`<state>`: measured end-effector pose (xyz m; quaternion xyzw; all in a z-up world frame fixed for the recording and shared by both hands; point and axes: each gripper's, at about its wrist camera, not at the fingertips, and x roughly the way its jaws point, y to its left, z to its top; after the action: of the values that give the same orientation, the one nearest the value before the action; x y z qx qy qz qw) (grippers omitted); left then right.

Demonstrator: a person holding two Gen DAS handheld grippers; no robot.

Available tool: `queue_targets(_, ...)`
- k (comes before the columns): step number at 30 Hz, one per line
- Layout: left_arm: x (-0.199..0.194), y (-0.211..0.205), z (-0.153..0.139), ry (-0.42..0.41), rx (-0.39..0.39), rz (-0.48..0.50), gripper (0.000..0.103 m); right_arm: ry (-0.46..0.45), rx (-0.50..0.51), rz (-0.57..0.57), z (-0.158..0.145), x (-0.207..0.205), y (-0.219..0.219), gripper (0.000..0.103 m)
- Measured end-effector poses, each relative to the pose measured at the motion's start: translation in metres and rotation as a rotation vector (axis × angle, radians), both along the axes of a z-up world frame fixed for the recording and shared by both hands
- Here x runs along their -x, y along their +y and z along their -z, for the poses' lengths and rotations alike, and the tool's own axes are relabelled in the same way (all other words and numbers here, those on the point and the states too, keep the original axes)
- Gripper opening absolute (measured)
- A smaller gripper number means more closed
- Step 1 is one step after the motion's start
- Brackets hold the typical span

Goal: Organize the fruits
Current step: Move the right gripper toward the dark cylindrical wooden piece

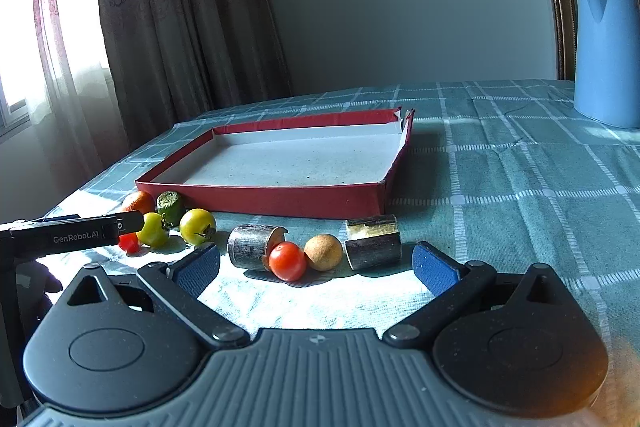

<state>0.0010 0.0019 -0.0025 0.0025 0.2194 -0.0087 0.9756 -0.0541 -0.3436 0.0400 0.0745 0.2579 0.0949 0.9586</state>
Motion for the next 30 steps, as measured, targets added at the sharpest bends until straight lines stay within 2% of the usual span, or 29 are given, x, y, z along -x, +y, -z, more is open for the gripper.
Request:
queue_targets(7, -0.001, 0.001, 0.000, 0.027, 0.003, -0.003, 0.103, 0.019, 0.072, 0.007, 0.001, -0.004, -0.019, 0.103)
queue_targets(18, -0.002, 0.001, 0.000, 0.043, 0.010, -0.002, 0.103, 0.023, 0.174, -0.022, 0.002, -0.010, -0.007, 0.102)
queue_targets(30, -0.002, 0.001, 0.000, 0.033, 0.006, -0.001, 0.103, 0.069, 0.145, 0.022, 0.006, -0.018, -0.013, 0.102)
